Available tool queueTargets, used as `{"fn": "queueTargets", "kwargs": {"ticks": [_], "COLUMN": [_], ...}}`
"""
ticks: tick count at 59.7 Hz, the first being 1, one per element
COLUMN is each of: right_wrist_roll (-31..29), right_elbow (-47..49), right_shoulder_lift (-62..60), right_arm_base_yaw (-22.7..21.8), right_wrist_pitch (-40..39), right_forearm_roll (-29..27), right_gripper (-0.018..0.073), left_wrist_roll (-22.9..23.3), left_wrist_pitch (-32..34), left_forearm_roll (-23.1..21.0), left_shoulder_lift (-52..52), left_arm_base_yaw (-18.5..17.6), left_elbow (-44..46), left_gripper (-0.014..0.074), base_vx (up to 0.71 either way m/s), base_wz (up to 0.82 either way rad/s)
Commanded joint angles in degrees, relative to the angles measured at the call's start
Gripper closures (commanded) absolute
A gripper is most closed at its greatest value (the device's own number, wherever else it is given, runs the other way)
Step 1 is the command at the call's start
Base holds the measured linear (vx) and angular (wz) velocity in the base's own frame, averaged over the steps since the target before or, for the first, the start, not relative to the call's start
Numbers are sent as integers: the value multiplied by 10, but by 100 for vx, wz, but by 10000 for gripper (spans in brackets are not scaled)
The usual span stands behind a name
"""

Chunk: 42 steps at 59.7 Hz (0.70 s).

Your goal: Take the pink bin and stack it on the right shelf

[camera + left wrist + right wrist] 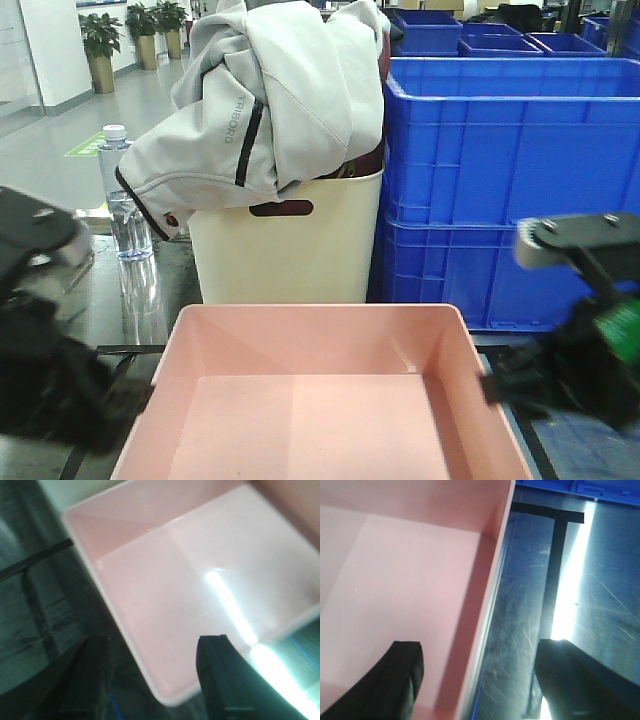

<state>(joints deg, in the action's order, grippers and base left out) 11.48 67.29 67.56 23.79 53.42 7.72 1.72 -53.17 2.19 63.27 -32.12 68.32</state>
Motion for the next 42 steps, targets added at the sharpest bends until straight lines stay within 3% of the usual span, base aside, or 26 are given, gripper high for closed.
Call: {"fn": "queueTargets", "kwargs": {"ticks": [1,8,13,22,31,42], "right_wrist_roll": [-51,-101,-127,-160,-159,-159], "right_elbow": [-35,-103,-145,-215,-262,-285], "right_shoulder_lift": [-79,-167,-217,-297,-349,-365], "right_arm_base_yaw": [-3,-3,-3,-3,-4,-4], "right_wrist_pitch": [-40,-36,-33,-24,-24,-22], "right_forearm_roll": [-2,-36,-64,-112,-116,-110], "right_gripper": [41,57,68,97,150,310], "left_wrist_roll": [-71,-122,-149,-154,-154,-154], "left_wrist_pitch": [49,87,98,108,111,123], "left_forearm_roll": [-74,-135,-152,-156,-156,-155], "left_shoulder_lift": [-71,-156,-214,-304,-353,-362], "left_arm_base_yaw": [-4,-4,-4,-4,-4,-4], "left_elbow": [-31,-115,-176,-263,-316,-346], "left_gripper": [94,94,94,94,94,195], "base_vx": [0,0,0,0,0,0], "base_wz": [0,0,0,0,0,0]}}
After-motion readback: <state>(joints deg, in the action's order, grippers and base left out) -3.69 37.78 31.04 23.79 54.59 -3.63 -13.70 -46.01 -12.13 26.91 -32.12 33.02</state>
